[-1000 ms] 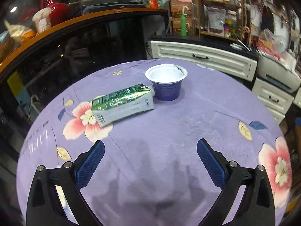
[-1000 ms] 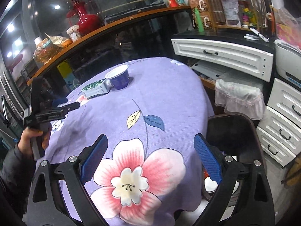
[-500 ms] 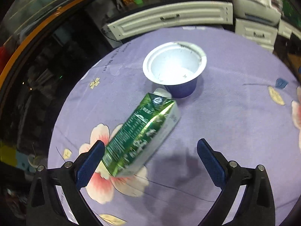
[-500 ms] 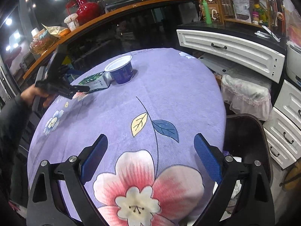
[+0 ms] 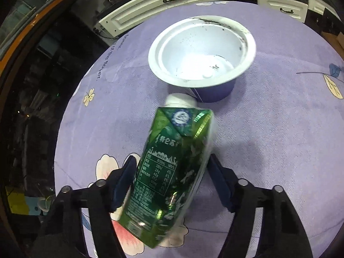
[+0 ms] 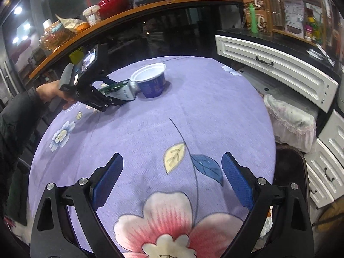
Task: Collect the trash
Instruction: 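Lift the green carton with the left gripper while the right grasps the white-and-blue cup rim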
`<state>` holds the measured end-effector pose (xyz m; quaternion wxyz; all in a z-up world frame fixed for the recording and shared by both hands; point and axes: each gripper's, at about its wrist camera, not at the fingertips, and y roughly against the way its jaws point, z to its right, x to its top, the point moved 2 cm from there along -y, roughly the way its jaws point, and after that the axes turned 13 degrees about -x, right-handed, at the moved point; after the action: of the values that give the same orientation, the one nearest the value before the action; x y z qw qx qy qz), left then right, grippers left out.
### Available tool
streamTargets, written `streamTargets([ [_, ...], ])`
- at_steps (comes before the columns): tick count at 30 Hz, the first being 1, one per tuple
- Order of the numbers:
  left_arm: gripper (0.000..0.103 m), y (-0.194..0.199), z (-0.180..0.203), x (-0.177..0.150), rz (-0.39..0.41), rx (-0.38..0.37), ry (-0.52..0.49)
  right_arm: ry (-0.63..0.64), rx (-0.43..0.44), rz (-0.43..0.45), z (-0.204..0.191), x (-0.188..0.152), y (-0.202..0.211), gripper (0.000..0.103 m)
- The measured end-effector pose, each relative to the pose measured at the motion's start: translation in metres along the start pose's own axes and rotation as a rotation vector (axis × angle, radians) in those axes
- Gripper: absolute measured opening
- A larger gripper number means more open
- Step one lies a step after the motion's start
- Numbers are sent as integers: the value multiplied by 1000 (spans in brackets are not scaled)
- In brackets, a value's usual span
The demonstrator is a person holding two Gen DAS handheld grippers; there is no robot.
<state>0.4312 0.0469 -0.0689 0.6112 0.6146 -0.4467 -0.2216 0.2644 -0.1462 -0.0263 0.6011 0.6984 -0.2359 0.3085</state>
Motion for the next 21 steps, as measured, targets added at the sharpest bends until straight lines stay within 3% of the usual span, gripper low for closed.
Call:
streamTargets([
  [6,55,9,-1,-11,81,48,150,-3,98,22,-15,31,-6,92],
  [14,55,44,-13,-42,338,23,515,-102,161,-40,-26,82,-60,92],
  [16,55,60,-10,-56,434,18,633,-128,151,-52,-31,96,-76,92],
  [21,55,85,18,-79,579,105,786,-160,141,-118,-44,125,-119,77],
])
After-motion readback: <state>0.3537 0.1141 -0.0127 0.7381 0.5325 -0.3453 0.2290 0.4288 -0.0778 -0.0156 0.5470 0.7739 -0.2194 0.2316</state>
